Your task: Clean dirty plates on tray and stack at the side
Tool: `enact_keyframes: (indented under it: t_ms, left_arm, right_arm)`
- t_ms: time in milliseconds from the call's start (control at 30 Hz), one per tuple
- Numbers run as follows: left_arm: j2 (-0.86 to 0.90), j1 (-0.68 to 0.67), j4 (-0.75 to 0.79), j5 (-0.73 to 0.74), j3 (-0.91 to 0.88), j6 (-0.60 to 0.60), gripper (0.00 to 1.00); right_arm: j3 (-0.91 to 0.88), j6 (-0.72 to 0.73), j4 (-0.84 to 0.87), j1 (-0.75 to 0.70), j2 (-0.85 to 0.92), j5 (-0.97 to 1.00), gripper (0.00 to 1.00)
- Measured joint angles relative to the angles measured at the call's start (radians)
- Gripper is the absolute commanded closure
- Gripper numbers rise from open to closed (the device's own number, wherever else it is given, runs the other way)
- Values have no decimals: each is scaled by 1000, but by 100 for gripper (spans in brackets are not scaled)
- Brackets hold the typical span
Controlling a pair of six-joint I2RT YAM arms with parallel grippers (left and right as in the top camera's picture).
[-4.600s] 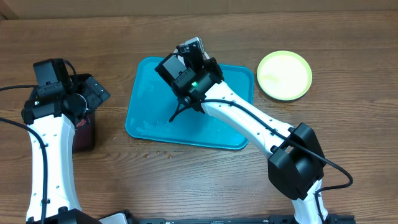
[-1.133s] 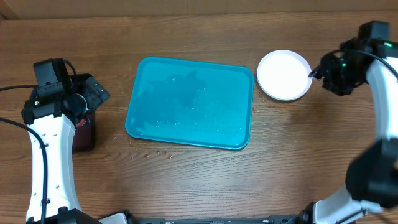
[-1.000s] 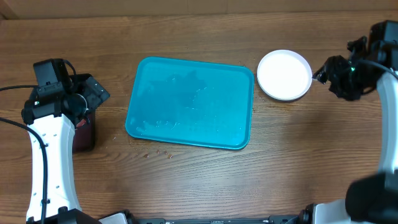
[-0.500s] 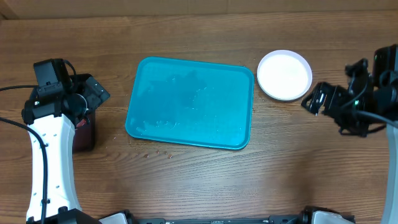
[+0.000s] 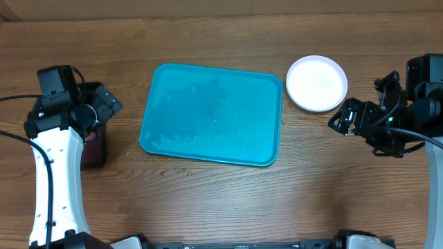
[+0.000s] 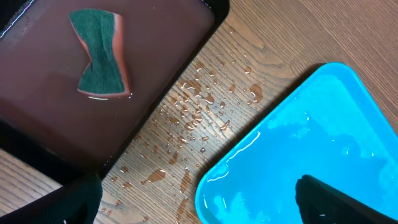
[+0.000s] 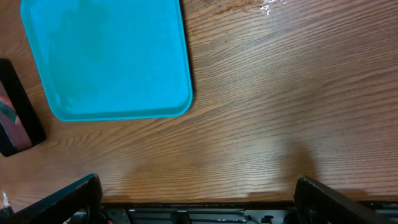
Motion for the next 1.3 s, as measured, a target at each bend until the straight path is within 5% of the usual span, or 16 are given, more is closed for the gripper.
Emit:
enact_keyframes:
  t_ms: [600,1067,1300]
  left_arm:
    - [0,0,0,0,0,0,0]
    - [0,0,0,0,0,0,0]
    - [0,0,0,0,-1,0,0]
  right_arm:
    - [-148,0,99,1,-43,3,0]
    - [-619,0,589,84,-596,-11,0]
    - [-785,0,652,138,-870,-19,0]
